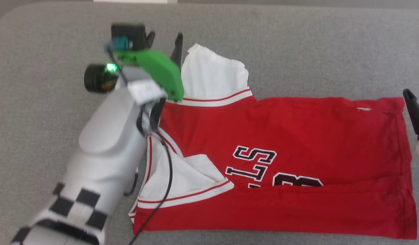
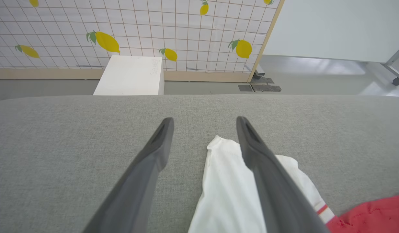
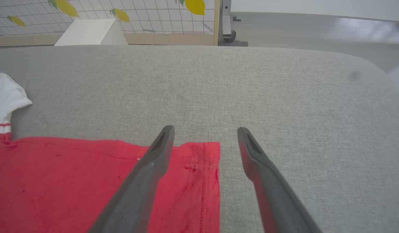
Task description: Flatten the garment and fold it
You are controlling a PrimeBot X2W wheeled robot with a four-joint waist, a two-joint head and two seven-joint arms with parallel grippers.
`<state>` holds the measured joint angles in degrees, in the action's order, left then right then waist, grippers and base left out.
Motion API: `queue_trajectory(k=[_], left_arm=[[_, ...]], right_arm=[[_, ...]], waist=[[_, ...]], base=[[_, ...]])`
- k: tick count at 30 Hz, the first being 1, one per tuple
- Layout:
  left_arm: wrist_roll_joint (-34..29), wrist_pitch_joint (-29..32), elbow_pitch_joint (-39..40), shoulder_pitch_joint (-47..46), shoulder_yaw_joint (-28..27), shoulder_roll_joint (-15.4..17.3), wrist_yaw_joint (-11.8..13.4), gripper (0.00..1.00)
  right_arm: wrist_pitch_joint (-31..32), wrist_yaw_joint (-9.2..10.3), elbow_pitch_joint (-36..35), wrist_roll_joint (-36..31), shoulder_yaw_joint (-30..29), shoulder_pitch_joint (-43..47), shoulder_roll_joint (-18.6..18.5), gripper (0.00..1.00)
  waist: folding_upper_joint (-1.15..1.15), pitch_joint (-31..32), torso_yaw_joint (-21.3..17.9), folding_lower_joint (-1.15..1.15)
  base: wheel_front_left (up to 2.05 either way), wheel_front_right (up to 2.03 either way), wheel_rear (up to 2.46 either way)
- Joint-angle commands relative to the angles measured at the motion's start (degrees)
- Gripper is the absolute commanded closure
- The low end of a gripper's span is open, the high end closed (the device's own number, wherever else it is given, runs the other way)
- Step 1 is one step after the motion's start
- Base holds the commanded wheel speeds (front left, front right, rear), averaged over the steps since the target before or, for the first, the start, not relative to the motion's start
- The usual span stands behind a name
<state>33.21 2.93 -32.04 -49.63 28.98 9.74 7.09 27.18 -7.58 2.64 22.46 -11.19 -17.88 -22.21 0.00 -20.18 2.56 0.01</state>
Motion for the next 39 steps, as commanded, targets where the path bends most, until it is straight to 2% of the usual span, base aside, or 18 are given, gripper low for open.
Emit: queue_trajectory(k=[1,5,9,14,18,19,20,21,29,34,39], left_arm=[[-0.6,2.0,-2.5,-3.6,0.4,-0.5,-0.2,0.0],[-0.5,10.3,-9.7,-11.5,1.4,-1.7,0.0,0.0],[-0.4,20.1,-15.4,-16.9,3.7,-2.8,-0.9,0.0],[-0.5,31.1,-21.1,-19.7,6.0,-3.6,-0.6,0.0],[0.1,36.7,-23.4,-19.2,7.1,-3.9,-0.5,0.0],[0.2,36.9,-23.4,-18.9,7.1,-3.9,-0.4,0.22],[0.4,37.1,-23.4,-18.5,7.2,-3.8,-0.6,0.67],[0.7,36.7,-23.2,-18.1,6.9,-3.8,-0.7,1.0],[3.4,31.8,-19.3,-16.4,4.5,-3.4,-2.1,1.0],[5.3,28.8,-15.2,-15.9,2.5,-3.1,-3.1,1.0],[5.8,28.7,-11.2,-15.2,2.6,-2.7,-3.5,1.0]], right_arm=[[-0.3,0.09,-0.3,0.6,0.7,-1.3,-0.4,0.0],[-0.6,0.09,-0.9,1.1,2.3,-2.3,-1.2,0.0],[-0.8,0.09,-1.5,1.3,3.5,-2.4,-2.0,0.0],[-1.3,0.09,-1.8,2.2,4.2,-1.7,-2.3,0.0],[-1.7,0.09,-1.9,2.6,4.1,-1.4,-2.5,0.0],[-1.7,0.09,-1.9,2.7,4.0,-1.4,-2.5,0.0],[-1.8,0.09,-1.9,2.7,4.0,-1.3,-2.5,0.0],[-1.9,0.09,-1.8,2.7,3.9,-1.3,-2.5,0.0],[0.2,0.09,-1.5,2.5,2.8,-0.8,-3.6,0.0],[8.5,0.09,-2.1,2.5,4.8,-2.3,-6.2,0.0],[17.6,0.09,-1.5,1.9,9.1,-6.8,-9.6,0.0]], waist=[[0.0,-4.4,-0.8,-0.01],[0.0,-6.8,-2.3,-0.01],[0.0,-8.5,-3.6,-0.01],[0.0,-10.2,-4.7,-0.01],[0.0,-10.7,-5.2,-0.01],[0.0,-10.8,-5.2,-0.01],[0.0,-10.8,-5.3,-0.01],[0.0,-10.7,-5.3,-0.01],[0.0,-9.1,-4.1,-0.01],[0.0,-7.6,-3.4,-0.01],[0.0,-7.1,-2.3,-0.01]], base=[[0.0,0.0,0.0],[0.0,0.0,0.0],[0.0,0.0,0.0],[0.0,0.0,0.0],[0.0,0.0,0.0],[0.0,0.0,0.0],[0.0,0.0,0.0],[0.0,0.0,0.0],[0.0,0.0,0.0],[0.0,0.0,0.0],[0.0,0.0,0.0]])
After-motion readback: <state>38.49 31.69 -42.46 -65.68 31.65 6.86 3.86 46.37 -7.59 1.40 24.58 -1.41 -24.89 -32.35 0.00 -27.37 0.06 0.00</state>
